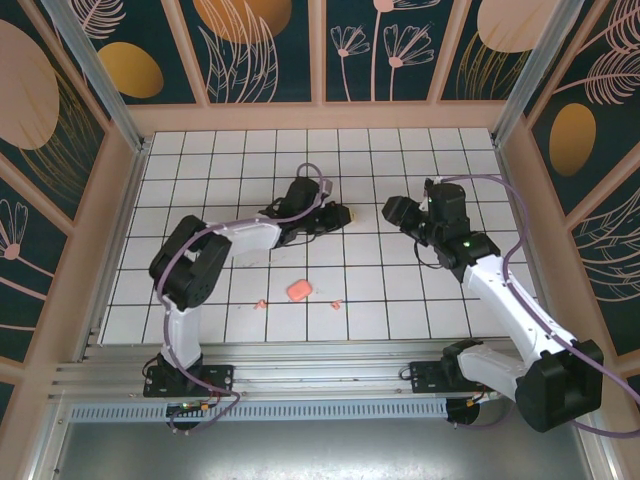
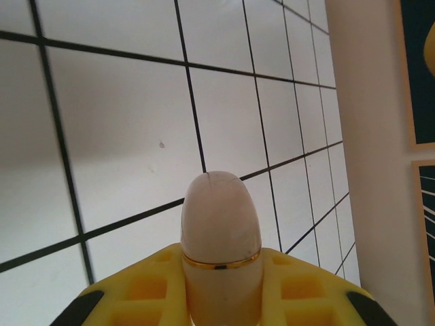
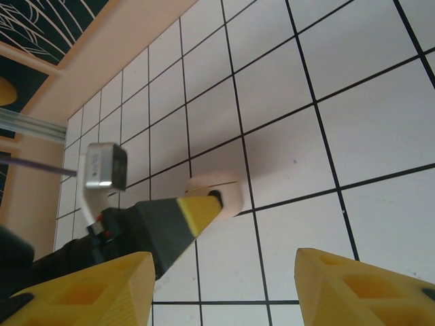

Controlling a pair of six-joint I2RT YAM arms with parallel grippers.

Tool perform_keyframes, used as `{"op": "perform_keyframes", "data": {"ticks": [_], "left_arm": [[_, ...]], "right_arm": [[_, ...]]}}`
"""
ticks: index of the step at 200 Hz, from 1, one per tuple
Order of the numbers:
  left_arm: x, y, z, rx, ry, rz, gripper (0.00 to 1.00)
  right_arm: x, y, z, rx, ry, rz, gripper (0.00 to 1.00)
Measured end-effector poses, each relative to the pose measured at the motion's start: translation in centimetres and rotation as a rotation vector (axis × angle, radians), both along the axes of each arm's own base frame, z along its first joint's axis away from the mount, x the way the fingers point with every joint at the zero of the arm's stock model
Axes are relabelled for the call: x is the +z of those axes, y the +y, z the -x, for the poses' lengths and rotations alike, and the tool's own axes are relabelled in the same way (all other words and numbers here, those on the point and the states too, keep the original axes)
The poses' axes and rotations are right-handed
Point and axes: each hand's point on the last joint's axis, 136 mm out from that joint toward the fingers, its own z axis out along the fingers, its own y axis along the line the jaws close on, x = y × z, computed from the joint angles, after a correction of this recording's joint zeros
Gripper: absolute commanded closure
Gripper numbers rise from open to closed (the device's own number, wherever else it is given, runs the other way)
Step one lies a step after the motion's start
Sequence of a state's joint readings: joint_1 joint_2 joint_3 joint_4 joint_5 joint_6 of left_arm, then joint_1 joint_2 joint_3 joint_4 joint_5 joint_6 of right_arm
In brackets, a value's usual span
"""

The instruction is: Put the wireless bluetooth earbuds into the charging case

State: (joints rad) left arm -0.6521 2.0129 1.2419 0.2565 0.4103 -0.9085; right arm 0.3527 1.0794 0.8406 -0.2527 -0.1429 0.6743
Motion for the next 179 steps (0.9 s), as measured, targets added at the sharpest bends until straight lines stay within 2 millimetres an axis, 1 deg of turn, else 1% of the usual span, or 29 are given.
{"op": "perform_keyframes", "data": {"ticks": [13, 39, 52, 88, 122, 152, 179], "left_arm": [[-1.0, -1.0, -0.3, -0.003, 0.022, -0.003, 0.85], [-2.5, -2.3, -0.8, -0.005, 0.062, -0.018, 0.83], [-2.8, -3.0, -1.2, -0.007, 0.069, -0.020, 0.83], [-3.3, -4.0, -2.0, -0.007, 0.075, -0.027, 0.81], [-4.2, -4.2, -2.3, 0.004, 0.089, -0.048, 0.77], [-4.8, -4.2, -2.3, 0.010, 0.107, -0.065, 0.71], [-5.4, -3.8, -2.2, 0.018, 0.119, -0.090, 0.62]], "right_arm": [[-0.1, -0.2, 0.1, 0.000, 0.000, 0.005, 0.43], [-0.1, -0.4, 0.5, 0.003, -0.007, 0.006, 0.43], [-0.1, -0.6, 0.6, 0.001, -0.007, 0.005, 0.43], [-0.2, -0.7, 0.5, 0.003, -0.007, 0.007, 0.43], [-0.2, -1.0, 0.6, 0.003, -0.010, 0.016, 0.43], [-0.3, -1.1, 0.7, 0.007, -0.008, 0.019, 0.43], [-0.4, -1.1, 0.7, 0.009, -0.005, 0.016, 0.43]]}}
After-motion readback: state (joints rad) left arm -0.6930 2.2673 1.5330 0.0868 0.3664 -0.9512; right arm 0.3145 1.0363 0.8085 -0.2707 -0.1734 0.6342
